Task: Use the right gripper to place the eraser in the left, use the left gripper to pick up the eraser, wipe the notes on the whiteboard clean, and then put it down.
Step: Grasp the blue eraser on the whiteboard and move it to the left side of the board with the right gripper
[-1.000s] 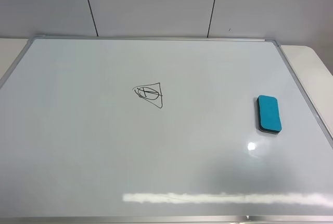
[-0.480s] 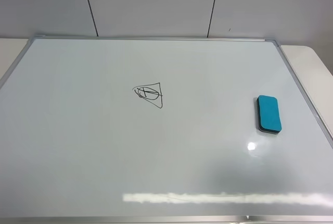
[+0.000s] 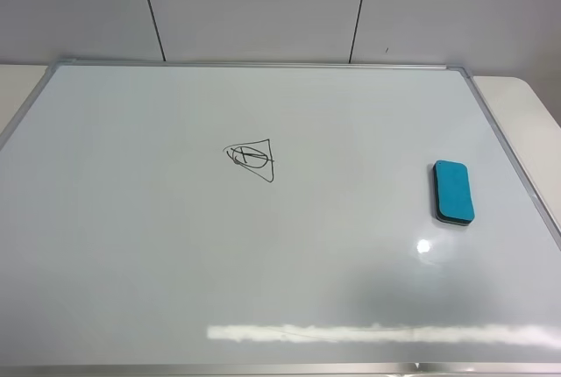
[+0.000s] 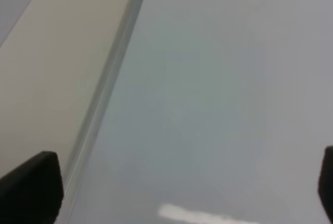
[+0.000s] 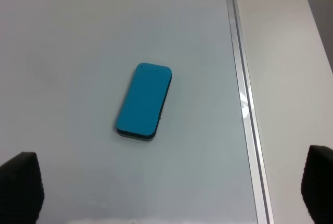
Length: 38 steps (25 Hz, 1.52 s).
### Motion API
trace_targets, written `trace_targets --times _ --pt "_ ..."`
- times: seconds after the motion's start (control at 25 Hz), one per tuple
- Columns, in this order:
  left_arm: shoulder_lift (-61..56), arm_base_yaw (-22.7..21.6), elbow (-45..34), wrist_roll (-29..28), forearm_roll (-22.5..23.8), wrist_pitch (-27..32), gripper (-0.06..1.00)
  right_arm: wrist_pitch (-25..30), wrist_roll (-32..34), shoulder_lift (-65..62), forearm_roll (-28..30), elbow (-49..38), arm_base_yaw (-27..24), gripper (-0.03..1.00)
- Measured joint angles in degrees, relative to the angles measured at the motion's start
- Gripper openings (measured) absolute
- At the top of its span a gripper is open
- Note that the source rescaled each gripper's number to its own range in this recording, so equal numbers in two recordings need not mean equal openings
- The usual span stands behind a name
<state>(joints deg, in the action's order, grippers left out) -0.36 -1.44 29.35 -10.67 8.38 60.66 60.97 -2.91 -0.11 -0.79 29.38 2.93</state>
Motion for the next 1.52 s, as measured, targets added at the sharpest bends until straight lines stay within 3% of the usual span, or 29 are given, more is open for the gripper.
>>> trace_targets --times 0.24,0.4,0.52,0.68,0.76,0.96,1.52 --pt "0.00 0.00 0.00 -0.05 0.00 0.00 1.00 -0.56 1.55 0.00 1.11 0.00 0.00 0.99" --pt "0.00 0.00 0.00 -0.05 0.00 0.00 1.00 -0.93 5.43 3.69 1.15 1.17 0.00 0.90" --pt "0.00 0.00 0.00 0.00 0.00 0.00 1.00 -1.21 10.68 11.84 1.15 3.77 0.00 0.72" --pt "0.00 0.00 0.00 0.00 0.00 0.00 1.00 -3.46 11.71 25.12 0.79 5.32 0.00 0.22" --pt "0.00 0.00 0.00 0.00 0.00 0.00 1.00 -5.36 10.07 31.58 0.79 5.34 0.00 0.08" --pt "0.00 0.00 0.00 0.00 0.00 0.00 1.00 -12.46 8.36 48.02 0.79 5.47 0.00 0.01" --pt "0.00 0.00 0.00 0.00 0.00 0.00 1.00 -24.66 6.33 81.27 -1.19 15.67 0.15 0.00"
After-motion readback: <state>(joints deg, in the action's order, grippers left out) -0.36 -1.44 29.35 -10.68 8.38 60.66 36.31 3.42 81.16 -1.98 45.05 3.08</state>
